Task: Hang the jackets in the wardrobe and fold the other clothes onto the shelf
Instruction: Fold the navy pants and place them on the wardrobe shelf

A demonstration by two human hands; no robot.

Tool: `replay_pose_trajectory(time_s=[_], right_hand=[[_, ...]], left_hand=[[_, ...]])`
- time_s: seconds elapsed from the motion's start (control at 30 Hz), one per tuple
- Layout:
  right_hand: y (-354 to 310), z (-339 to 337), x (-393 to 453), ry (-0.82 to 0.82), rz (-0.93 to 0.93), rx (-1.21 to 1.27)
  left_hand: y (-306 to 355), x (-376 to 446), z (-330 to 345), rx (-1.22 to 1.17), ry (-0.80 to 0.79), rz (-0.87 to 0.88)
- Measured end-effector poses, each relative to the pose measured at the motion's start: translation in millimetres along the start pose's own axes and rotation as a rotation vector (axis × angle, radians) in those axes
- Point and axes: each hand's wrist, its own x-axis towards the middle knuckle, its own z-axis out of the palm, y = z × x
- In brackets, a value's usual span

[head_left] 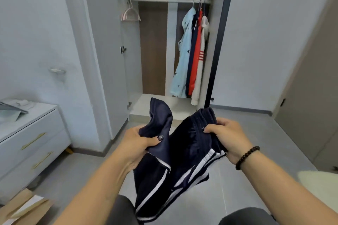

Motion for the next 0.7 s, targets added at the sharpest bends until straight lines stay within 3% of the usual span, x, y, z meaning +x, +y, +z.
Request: replay_pose_trajectory(time_s=[0.17, 0.4, 0.57, 0.7], right_hand=[[22, 1, -16, -0.018, -0.059, 0.021], [95, 3, -45, 0.067, 0.025, 0.028], [136, -10, -78, 0.118, 0.128, 0.133], [147, -22, -92, 0.007, 0.234, 0.235]], left_hand=[[-18, -34, 33, 0.173, -0.132, 0.016], [-88, -79, 58, 0.445, -0.180, 0.021], [-127, -103, 61, 0.310, -0.315, 0.005], [-149, -112, 59, 0.253, -0.354, -0.040]])
